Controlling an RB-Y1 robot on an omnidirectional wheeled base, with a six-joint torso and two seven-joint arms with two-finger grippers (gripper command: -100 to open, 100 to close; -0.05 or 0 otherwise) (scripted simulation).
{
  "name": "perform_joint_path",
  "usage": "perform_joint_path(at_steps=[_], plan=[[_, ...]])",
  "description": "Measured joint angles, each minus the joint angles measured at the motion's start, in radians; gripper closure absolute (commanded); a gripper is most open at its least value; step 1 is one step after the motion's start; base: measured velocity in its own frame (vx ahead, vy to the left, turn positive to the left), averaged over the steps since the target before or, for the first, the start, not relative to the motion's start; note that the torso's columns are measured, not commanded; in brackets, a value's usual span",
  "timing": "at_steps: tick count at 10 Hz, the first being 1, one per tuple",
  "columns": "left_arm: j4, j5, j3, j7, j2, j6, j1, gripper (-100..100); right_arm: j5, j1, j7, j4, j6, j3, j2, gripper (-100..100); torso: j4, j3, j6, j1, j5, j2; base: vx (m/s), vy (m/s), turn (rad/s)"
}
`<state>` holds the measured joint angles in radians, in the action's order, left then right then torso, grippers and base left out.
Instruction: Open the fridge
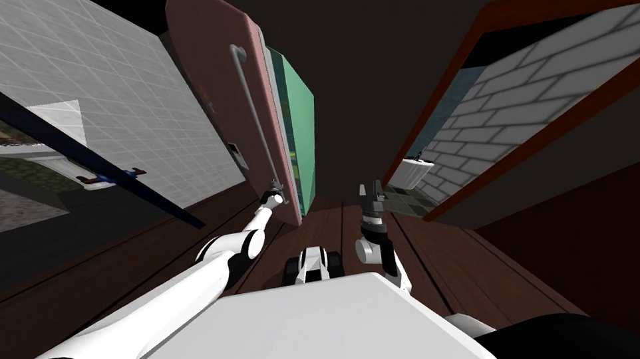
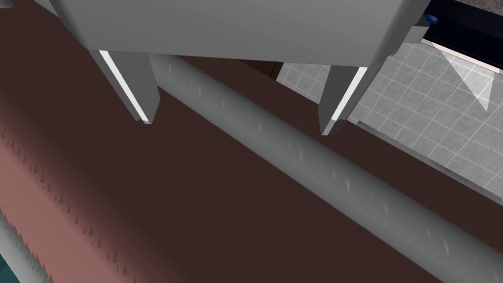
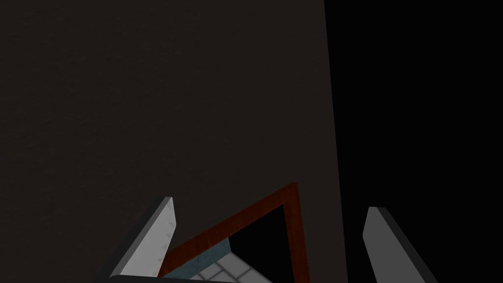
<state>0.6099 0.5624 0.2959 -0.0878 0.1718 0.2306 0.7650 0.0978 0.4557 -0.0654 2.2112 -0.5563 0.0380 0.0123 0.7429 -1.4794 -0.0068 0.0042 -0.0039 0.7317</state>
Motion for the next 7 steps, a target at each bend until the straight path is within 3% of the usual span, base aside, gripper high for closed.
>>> perform_joint_path(at_steps=[1,2,3,5,7], plan=[[-0.067,-0.002,-0.033,-0.036,0.019,0.028,0.029,100,0.000,0.000,0.000,0.000,0.000,0.000,0.000,0,-0.001,-0.002,0.000,-0.004,-0.001,-0.004,-0.002,-0.008,0.018],[-0.064,-0.003,-0.034,-0.045,0.019,0.034,0.024,100,0.000,0.000,0.000,0.000,0.000,0.000,0.000,0,-0.001,-0.002,0.000,-0.005,-0.001,-0.005,0.018,-0.034,0.001],[-0.021,-0.002,-0.015,-0.028,0.014,0.009,0.007,100,0.000,0.000,0.000,0.000,0.000,0.000,0.000,0,0.001,-0.001,0.001,-0.002,-0.001,-0.002,-0.048,0.084,-0.095],[-0.010,-0.012,-0.082,-0.107,0.045,0.008,-0.003,100,0.000,0.000,0.000,0.000,0.000,0.000,0.000,0,0.000,0.003,-0.001,0.011,-0.001,0.008,-0.174,0.247,-0.153],[0.057,-0.029,-0.117,-0.146,0.058,-0.038,-0.041,100,0.000,0.000,0.000,0.000,0.000,0.000,0.000,0,-0.001,0.004,-0.003,0.002,0.000,0.006,-0.166,0.200,-0.039]])
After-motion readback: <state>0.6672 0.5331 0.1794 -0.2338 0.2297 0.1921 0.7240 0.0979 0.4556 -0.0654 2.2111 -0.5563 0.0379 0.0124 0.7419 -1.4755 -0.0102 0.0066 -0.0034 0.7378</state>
